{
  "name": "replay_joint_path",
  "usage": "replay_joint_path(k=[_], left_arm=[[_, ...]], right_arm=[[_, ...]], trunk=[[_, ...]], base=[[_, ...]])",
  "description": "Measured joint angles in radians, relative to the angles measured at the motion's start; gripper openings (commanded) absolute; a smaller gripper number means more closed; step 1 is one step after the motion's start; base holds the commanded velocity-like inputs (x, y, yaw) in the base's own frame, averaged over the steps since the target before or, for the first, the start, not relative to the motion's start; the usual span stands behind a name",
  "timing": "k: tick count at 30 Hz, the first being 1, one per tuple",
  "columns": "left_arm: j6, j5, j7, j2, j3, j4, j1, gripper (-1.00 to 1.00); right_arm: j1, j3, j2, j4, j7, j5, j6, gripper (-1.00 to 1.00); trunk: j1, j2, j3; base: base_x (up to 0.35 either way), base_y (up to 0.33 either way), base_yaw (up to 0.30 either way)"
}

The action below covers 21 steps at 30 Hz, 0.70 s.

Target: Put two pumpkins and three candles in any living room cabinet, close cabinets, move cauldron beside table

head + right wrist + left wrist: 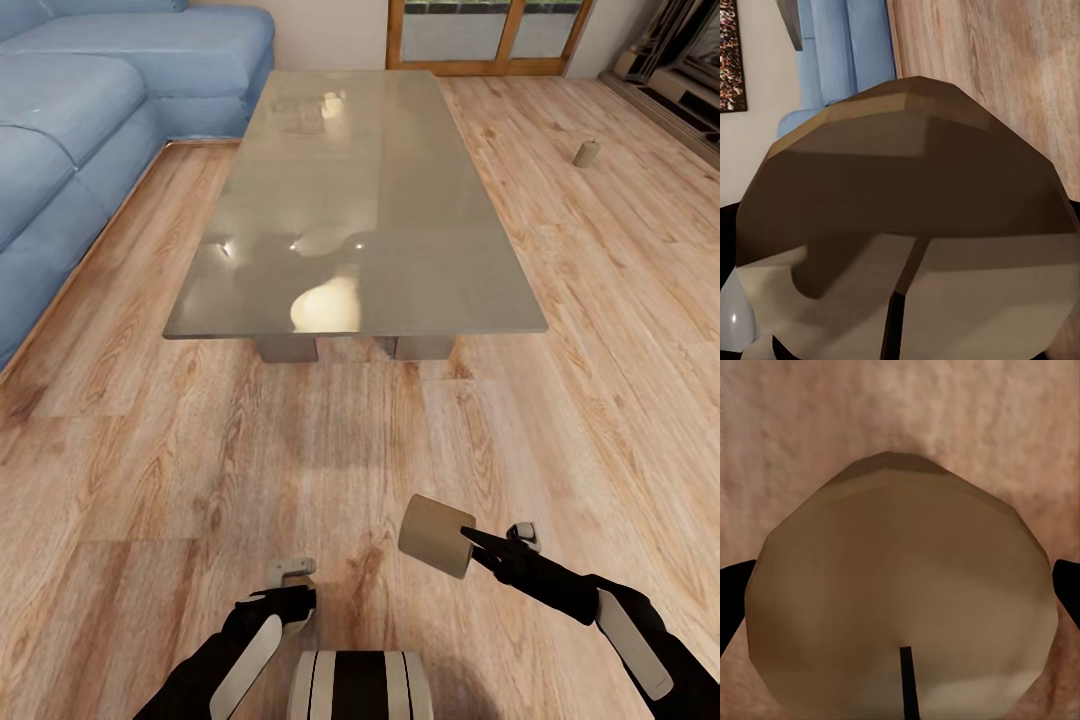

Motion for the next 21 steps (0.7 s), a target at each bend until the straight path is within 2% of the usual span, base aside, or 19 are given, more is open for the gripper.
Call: replay_joint_path(k=[5,15,19,21], left_arm=[[0.0,0.0,0.0,0.0,0.0,0.0,0.0,-1.0],[0.001,-0.002,0.0,0.001,0.002,-0.001,0.0,-1.0],[0.005,-0.005,-0.002,0.016,0.005,-0.022,-0.003,-1.0],[0.014,0.002,-0.004,0.039,0.011,-0.056,-0.003,-1.0]], right_arm=[[0.0,0.0,0.001,0.0,0.0,0.0,0.0,-1.0],[0.0,0.0,0.001,0.003,-0.003,0.0,-0.003,-1.0],[0.0,-0.003,0.002,0.013,-0.005,-0.002,-0.005,-1.0],[0.0,-0.004,0.002,0.016,-0.005,-0.005,-0.006,-1.0]], trunk=[[0.0,0.0,0.0],[-0.005,0.002,0.039],[-0.006,0.003,0.054],[-0.007,0.004,0.062]], base=[[0.0,0.0,0.0],[0.0,0.0,0.0],[0.0,0.0,0.0],[0.0,0.0,0.0]])
